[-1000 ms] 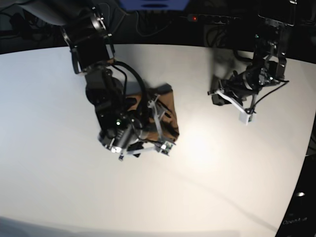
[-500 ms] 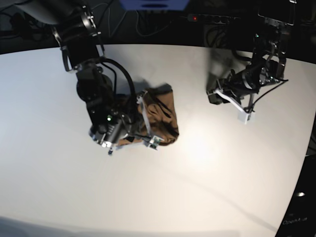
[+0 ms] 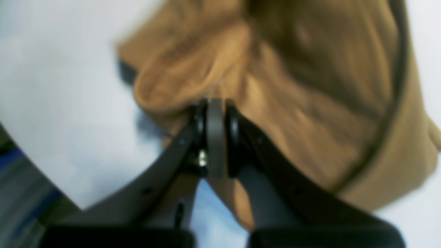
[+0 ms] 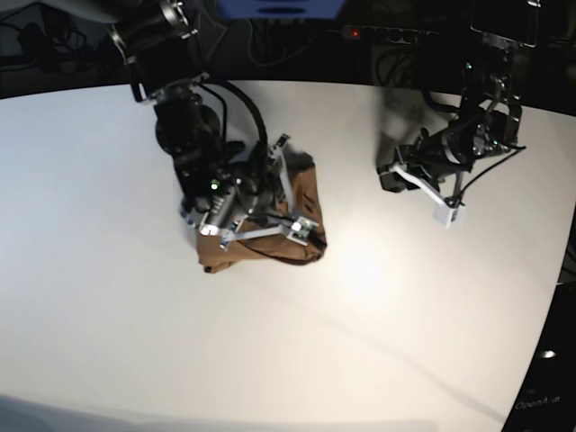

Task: Fold the T-shirt properly
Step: 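Lower the collar end onto the stack and open the right gripper, then move the right gripper away and push the bundle with the left gripper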

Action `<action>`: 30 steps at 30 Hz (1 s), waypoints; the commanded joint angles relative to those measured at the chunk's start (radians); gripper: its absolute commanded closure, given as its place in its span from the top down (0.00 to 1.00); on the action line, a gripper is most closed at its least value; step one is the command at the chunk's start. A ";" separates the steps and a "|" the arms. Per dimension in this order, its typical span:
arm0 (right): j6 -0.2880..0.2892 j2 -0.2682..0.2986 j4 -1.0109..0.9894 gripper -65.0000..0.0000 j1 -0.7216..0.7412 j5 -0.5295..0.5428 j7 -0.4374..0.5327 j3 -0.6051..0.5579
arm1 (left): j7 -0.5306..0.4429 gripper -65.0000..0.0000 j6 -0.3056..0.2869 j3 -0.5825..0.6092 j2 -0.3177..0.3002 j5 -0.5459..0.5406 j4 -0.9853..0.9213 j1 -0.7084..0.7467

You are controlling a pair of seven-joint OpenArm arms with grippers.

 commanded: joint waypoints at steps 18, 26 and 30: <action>0.000 0.147 0.012 0.00 0.172 0.002 -0.070 -0.004 | -0.010 0.04 -0.008 0.000 -0.008 -0.016 0.022 -0.001; 0.000 0.219 0.012 0.00 0.253 0.002 -0.098 -0.004 | -0.018 0.04 -0.008 0.175 -0.011 -0.007 0.020 0.021; 0.000 0.195 0.016 0.00 0.253 0.003 -0.098 -0.002 | -0.021 0.04 -0.008 0.218 -0.003 -0.007 0.022 0.014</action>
